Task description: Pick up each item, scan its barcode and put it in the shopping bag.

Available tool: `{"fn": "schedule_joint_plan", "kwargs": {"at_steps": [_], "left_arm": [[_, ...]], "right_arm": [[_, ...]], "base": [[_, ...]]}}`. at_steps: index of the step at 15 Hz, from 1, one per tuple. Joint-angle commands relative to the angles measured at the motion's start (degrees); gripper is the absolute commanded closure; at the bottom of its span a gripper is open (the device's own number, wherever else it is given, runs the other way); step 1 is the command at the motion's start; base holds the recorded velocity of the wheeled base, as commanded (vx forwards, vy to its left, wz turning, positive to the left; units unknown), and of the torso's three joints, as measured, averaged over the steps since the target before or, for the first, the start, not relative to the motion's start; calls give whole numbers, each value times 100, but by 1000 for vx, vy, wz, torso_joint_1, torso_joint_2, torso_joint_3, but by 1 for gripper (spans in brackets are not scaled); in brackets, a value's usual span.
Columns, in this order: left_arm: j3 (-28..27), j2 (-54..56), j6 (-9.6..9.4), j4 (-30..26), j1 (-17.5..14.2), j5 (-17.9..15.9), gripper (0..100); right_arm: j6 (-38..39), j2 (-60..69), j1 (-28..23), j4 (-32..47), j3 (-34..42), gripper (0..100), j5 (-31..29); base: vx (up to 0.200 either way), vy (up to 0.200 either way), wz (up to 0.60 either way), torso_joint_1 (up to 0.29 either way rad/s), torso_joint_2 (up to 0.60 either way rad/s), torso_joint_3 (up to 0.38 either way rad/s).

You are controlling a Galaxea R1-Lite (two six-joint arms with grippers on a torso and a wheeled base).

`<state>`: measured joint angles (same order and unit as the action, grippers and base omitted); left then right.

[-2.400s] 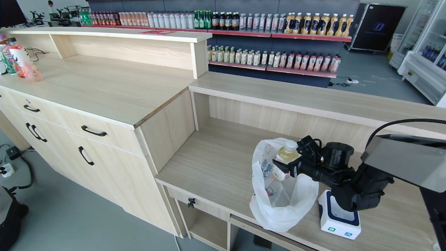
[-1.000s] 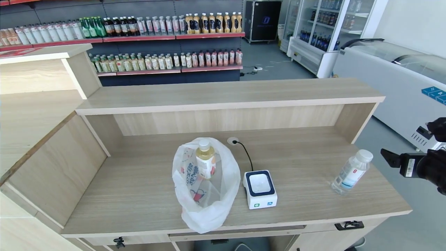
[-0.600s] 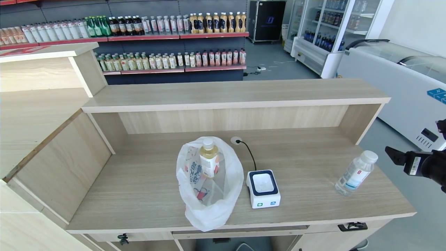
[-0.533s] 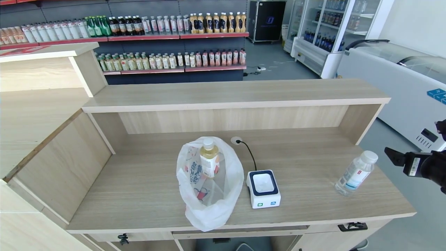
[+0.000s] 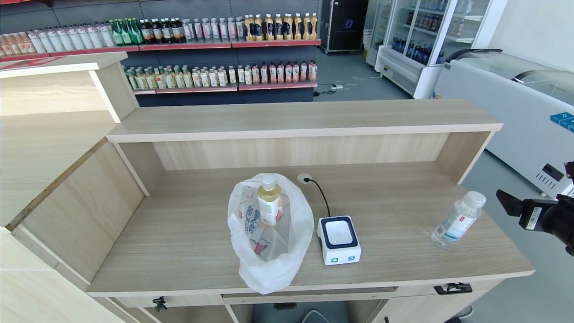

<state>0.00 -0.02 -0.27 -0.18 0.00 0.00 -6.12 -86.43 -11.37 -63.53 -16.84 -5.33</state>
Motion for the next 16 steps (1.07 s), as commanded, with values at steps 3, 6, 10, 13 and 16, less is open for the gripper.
{"fn": "schedule_joint_plan", "kwargs": {"at_steps": [3,6,10,13,16], "left_arm": [[0,2,0,1,0,0,0],[0,2,0,1,0,0,0],[0,2,0,1,0,0,0],[0,2,0,1,0,0,0],[0,2,0,1,0,0,0]], "right_arm": [[32,-471,-40,-608,242,0,-3],[14,-1157,-418,-1250,101,0,5],[-223,-1921,-664,-1716,-145,0,348],[-390,-2352,-682,-1751,-426,0,427],[-504,-2739,-682,-1909,-575,0,471]], "base": [[-200,0,0,4,1,1],[0,0,0,0,0,0],[0,0,0,0,0,0],[0,0,0,0,0,0],[0,0,0,0,0,0]]}}
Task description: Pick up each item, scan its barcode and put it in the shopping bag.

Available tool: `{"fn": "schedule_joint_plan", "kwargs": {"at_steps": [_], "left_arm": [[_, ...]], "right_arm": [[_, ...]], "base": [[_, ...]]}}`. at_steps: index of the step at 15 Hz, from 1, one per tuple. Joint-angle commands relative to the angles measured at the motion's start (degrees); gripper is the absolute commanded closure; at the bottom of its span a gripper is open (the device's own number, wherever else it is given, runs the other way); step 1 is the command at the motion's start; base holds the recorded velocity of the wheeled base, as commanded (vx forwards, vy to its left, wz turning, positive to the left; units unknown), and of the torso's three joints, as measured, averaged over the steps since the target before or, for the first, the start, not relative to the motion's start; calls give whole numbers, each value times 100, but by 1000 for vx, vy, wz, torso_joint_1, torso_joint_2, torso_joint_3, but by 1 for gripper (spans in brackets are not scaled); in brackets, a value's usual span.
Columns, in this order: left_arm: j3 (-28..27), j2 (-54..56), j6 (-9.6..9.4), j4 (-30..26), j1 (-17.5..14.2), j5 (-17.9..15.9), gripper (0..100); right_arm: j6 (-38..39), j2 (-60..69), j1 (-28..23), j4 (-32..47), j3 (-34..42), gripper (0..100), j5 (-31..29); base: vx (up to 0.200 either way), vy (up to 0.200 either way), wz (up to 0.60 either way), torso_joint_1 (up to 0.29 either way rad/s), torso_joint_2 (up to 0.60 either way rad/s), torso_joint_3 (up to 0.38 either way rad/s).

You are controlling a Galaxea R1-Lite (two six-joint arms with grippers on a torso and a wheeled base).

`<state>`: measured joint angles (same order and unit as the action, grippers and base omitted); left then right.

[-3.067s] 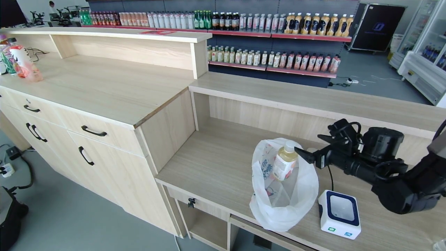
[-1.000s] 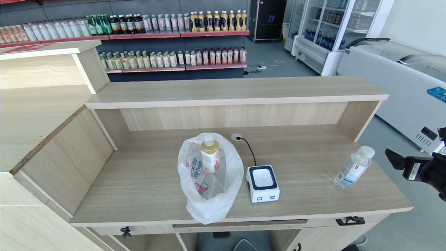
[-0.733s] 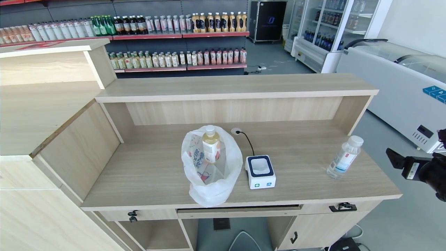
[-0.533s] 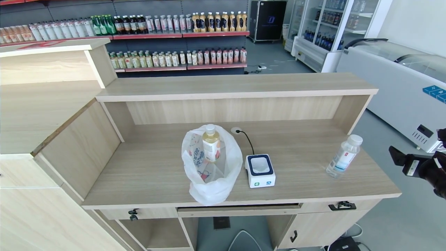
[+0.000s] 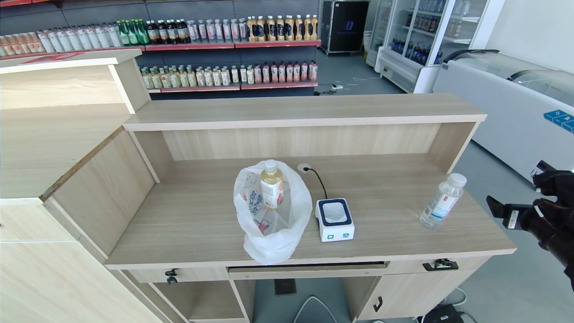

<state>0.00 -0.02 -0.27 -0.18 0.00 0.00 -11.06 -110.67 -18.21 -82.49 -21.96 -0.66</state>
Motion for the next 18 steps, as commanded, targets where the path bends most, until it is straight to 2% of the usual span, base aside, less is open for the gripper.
{"fn": "schedule_joint_plan", "kwargs": {"at_steps": [1,3,9,18], "left_arm": [[0,2,0,1,0,0,0],[0,2,0,1,0,0,0],[0,2,0,1,0,0,0],[0,2,0,1,0,0,0]], "right_arm": [[-98,-623,11,-346,-107,0,66],[-134,-939,55,-751,-116,0,66],[-160,-1300,310,-751,-353,0,75],[-151,-1871,336,-751,-1039,0,57]], "base": [[0,0,0,0,0,0],[0,0,0,0,0,0],[0,0,0,0,0,0],[0,0,0,0,0,0]]}}
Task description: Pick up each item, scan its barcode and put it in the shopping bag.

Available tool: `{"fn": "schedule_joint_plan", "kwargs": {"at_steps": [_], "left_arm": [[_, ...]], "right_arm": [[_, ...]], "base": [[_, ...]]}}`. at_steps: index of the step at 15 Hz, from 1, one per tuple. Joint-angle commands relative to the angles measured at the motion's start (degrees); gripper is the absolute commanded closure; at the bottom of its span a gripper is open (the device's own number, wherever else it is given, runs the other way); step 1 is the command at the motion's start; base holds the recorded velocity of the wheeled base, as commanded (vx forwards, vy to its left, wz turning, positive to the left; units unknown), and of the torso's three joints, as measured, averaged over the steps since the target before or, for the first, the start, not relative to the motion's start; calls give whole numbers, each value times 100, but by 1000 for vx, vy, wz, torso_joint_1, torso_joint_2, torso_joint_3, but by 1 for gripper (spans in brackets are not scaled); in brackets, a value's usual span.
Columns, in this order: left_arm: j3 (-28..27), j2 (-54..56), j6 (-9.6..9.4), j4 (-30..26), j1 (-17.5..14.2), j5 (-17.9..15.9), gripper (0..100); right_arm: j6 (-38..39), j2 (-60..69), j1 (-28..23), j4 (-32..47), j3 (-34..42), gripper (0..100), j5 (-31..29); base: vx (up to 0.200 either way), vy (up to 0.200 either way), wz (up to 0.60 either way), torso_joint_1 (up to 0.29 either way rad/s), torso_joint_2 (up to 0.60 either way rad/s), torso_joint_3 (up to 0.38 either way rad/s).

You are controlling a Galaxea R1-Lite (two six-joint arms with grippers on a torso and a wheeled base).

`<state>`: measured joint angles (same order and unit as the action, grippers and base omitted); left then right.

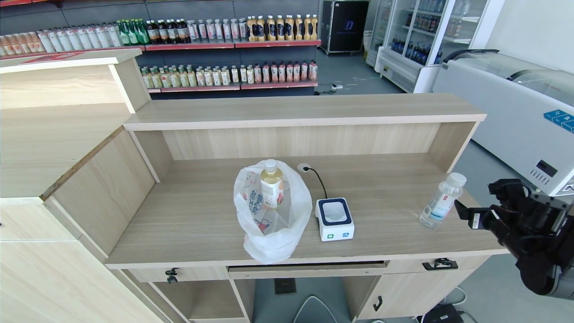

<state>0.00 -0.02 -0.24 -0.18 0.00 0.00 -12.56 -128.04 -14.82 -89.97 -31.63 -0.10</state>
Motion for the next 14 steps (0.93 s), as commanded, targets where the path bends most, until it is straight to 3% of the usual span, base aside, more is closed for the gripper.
{"fn": "schedule_joint_plan", "kwargs": {"at_steps": [1,14], "left_arm": [[0,2,-2,1,0,0,0],[0,2,-2,1,0,0,0]], "right_arm": [[-1,-186,6,-3,-124,0,1],[-1,-582,305,-3,-669,0,36]], "base": [[0,0,0,0,0,0],[0,0,0,0,0,0]]}}
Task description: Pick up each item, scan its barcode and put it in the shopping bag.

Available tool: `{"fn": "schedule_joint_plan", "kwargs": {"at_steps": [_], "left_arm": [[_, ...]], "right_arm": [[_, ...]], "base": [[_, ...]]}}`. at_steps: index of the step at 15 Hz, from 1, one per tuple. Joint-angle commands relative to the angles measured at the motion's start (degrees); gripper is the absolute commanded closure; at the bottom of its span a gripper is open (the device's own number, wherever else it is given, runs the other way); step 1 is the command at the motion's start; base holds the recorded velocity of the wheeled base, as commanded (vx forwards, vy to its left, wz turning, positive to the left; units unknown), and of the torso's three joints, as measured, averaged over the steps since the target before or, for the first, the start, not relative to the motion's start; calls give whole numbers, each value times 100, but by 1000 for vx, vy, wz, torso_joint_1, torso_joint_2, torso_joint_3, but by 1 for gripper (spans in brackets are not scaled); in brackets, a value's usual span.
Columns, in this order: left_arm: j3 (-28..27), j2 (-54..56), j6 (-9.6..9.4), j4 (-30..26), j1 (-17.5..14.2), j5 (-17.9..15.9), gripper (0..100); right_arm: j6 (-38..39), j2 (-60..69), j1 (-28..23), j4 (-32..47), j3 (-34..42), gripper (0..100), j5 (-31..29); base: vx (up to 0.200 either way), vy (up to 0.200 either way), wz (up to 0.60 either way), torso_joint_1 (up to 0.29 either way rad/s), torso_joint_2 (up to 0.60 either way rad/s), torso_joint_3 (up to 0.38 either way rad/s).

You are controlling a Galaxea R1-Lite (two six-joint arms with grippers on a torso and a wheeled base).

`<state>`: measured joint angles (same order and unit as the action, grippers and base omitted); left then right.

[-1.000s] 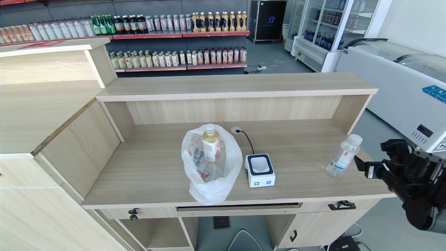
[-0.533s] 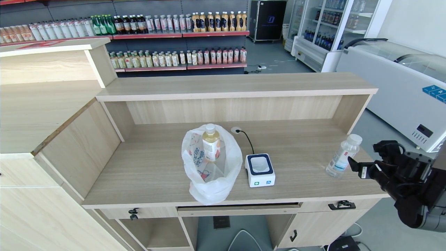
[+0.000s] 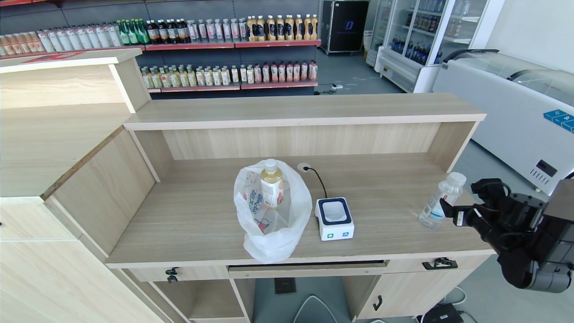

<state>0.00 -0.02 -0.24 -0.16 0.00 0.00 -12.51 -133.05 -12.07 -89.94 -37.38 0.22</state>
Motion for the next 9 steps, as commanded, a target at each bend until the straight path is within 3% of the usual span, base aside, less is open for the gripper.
{"fn": "schedule_joint_plan", "kwargs": {"at_steps": [1,9], "left_arm": [[0,2,-2,-2,0,0,0],[0,2,-2,-2,0,0,0]], "right_arm": [[-6,-125,47,-6,-147,0,4],[20,-485,222,56,-587,0,13]], "base": [[0,0,0,0,0,0],[0,0,0,0,0,0]]}}
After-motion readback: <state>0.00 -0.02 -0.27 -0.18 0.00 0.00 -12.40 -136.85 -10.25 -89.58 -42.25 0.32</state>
